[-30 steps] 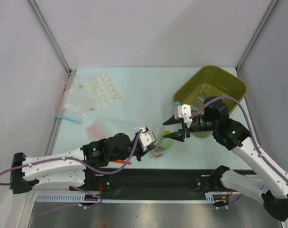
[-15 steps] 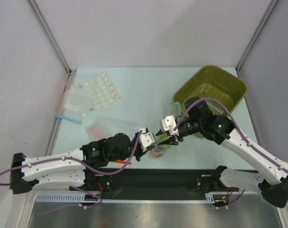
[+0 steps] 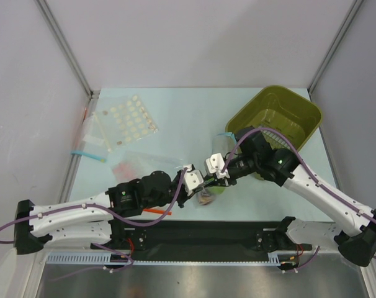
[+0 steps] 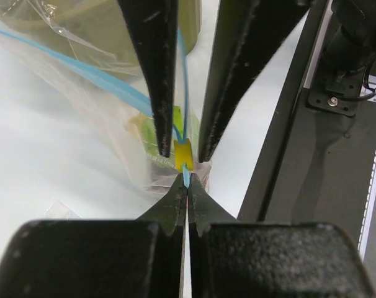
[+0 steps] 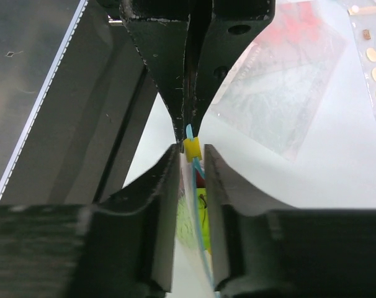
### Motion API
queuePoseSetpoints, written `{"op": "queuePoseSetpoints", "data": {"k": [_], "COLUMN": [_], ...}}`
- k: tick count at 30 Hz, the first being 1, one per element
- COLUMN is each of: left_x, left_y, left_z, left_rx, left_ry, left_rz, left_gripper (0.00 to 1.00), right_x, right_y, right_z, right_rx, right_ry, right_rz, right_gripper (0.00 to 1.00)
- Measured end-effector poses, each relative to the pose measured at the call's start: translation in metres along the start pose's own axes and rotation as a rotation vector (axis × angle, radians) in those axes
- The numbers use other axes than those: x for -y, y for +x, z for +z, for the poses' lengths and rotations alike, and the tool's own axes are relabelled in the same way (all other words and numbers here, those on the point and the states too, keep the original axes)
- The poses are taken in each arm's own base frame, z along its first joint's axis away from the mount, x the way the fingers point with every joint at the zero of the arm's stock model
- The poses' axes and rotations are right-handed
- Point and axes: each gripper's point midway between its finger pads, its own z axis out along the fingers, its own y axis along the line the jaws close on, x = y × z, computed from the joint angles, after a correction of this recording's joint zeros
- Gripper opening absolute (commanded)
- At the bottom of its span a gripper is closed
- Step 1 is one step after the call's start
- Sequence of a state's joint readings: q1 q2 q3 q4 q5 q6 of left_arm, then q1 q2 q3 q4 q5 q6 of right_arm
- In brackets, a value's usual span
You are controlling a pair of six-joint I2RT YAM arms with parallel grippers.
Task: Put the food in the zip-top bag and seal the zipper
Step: Zip the zipper food storage bag at the center of the board.
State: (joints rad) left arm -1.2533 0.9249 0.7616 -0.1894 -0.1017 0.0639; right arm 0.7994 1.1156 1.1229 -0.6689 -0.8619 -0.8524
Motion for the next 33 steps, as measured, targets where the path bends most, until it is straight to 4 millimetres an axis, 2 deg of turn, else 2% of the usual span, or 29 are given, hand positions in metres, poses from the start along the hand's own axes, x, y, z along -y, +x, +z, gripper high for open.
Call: {"op": "queuePoseSetpoints", "data": {"k": [7,9,13,16,18,19,22,26,33], "left_x": [-0.003,-0.003,-0.004,-0.004,-0.004,-0.004,-0.004,-0.006,-0.007], "left_y": [0.003,0.003,-0.001,-0.007,-0.008,-0.008,-0.006,-0.005,-0.008], "left_z": [0.001,0.000,0.000,0.000,0.001,0.002,0.005,0.008,0.006], "left_rx": [-0.010,-0.013,-0.011,-0.001,0.000,-0.003,-0.014,-0.022,-0.012], "left_ry": [-0.007,-0.008,-0.007,-0.006,-0.007,-0.006,-0.006,-0.011,-0.017], "left_rz": [-0.001,0.003,0.013,0.014,0.014,0.014,0.019,0.020,0.019], "left_gripper": [0.00,0.07,0.28,0.35,0.32,0.24,0.11,0.00,0.00], "right_x": [0.002,0.002,0.004,0.005,0.006,0.006,0.006,0.008,0.011], "right_y": [0.003,0.004,0.004,0.004,0.004,0.003,0.001,0.003,0.002], "right_z": [0.002,0.003,0.004,0.005,0.005,0.005,0.005,0.003,0.001], "right_rx": [-0.006,-0.008,-0.009,-0.007,-0.005,-0.004,0.001,-0.002,0.008], "right_ry": [-0.003,-0.004,-0.007,-0.008,-0.006,-0.005,-0.006,0.000,-0.004], "right_rz": [-0.010,-0.008,-0.005,-0.004,-0.006,-0.007,-0.008,-0.001,0.006], "right_gripper": [0.04,0.00,0.00,0.00,0.00,0.00,0.00,0.00,0.00]}}
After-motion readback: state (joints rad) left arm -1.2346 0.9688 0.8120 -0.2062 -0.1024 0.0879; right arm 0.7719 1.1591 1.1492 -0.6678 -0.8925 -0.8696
